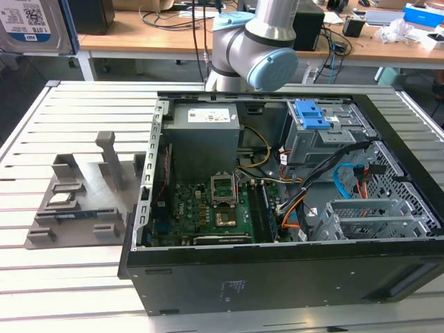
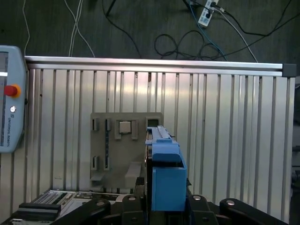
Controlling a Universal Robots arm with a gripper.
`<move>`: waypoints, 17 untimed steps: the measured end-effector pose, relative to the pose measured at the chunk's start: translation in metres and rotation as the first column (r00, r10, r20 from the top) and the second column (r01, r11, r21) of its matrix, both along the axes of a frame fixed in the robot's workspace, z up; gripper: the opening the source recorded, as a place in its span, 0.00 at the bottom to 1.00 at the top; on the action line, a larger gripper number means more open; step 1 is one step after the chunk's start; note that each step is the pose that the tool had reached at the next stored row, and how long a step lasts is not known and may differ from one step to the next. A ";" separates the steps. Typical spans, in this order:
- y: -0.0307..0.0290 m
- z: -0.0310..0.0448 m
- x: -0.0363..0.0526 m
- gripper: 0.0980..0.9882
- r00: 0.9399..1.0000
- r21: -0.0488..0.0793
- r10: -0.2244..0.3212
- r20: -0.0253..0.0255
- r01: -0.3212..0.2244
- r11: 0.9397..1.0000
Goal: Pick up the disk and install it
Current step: 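Pick up the disk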
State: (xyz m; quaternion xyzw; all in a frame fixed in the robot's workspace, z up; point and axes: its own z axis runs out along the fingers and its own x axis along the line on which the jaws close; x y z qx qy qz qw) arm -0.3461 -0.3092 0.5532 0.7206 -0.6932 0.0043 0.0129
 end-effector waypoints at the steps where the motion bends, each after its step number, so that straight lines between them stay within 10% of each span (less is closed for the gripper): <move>1: -0.0001 0.0000 0.0001 0.30 1.000 0.012 0.000 0.000 0.000 1.000; 10: -0.0002 0.0001 0.0072 0.30 1.000 0.018 0.000 0.000 0.000 1.000; 17: -0.0001 0.0000 0.0425 0.30 1.000 0.018 0.000 0.000 0.000 1.000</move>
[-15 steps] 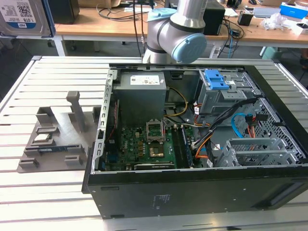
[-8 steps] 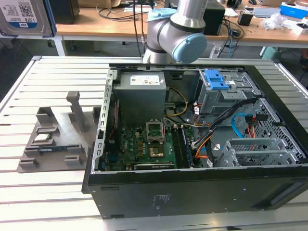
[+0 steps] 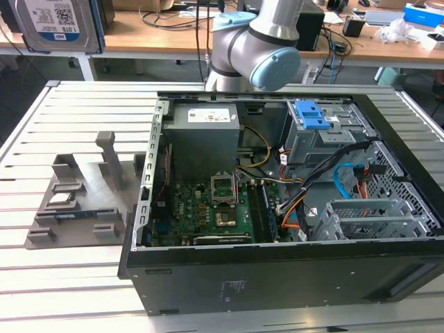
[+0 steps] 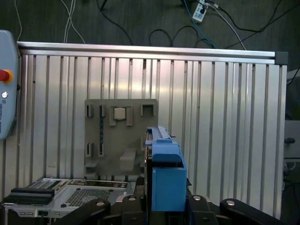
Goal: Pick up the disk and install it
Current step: 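Pick up the disk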
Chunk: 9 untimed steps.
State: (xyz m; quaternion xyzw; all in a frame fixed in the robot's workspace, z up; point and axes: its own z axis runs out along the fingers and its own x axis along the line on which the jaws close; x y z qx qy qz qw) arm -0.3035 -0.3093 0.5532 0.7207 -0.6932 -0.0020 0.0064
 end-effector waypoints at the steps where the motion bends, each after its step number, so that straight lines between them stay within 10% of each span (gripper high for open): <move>1: 0.0000 0.0000 0.0030 0.30 1.000 0.000 0.000 0.000 0.000 1.000; 9: 0.0000 0.0000 0.0396 0.30 1.000 0.000 0.000 0.000 0.000 1.000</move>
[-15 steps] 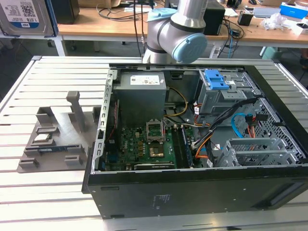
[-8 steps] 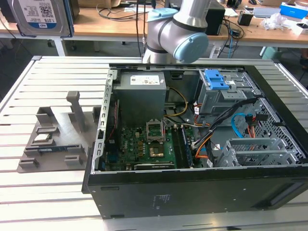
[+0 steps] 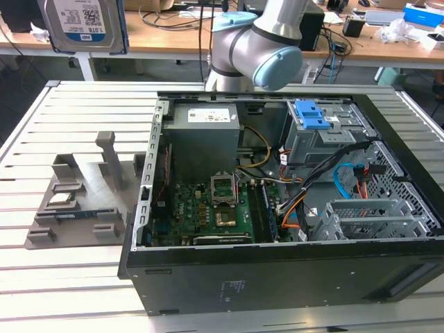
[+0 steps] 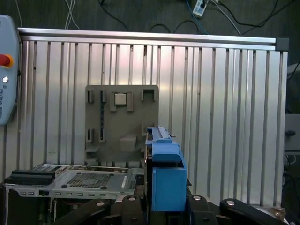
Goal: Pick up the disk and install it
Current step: 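Pick up the disk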
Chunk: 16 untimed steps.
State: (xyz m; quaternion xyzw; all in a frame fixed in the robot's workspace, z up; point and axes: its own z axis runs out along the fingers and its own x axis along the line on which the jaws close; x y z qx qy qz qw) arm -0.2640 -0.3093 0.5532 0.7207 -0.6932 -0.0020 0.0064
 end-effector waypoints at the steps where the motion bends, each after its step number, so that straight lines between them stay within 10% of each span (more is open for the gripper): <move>1: 0.0000 0.0000 0.0047 0.30 1.000 0.000 0.000 0.000 0.000 1.000; 16: 0.0000 0.0000 0.0751 0.30 1.000 0.000 0.000 0.000 0.000 1.000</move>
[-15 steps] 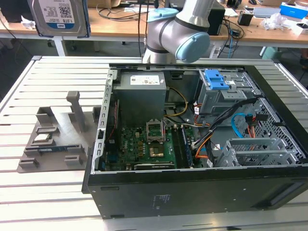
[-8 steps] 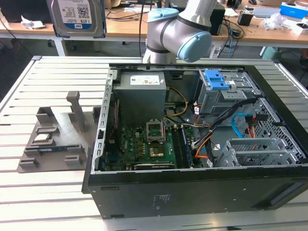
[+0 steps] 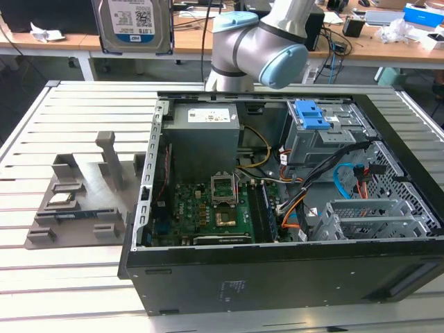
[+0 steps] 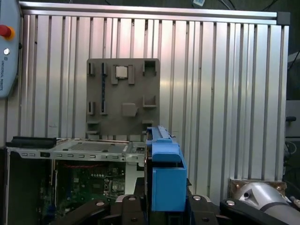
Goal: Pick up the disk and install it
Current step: 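Pick up the disk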
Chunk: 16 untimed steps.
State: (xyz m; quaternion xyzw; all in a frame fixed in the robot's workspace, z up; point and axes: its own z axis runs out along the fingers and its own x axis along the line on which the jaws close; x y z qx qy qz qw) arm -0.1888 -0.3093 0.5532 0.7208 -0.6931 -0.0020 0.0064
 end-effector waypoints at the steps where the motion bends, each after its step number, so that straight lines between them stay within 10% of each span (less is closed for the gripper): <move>1: 0.0000 0.0000 0.0069 0.30 1.000 0.000 0.000 0.000 0.000 1.000; 16: 0.0000 0.0000 0.0740 0.30 1.000 0.000 0.000 0.000 0.000 1.000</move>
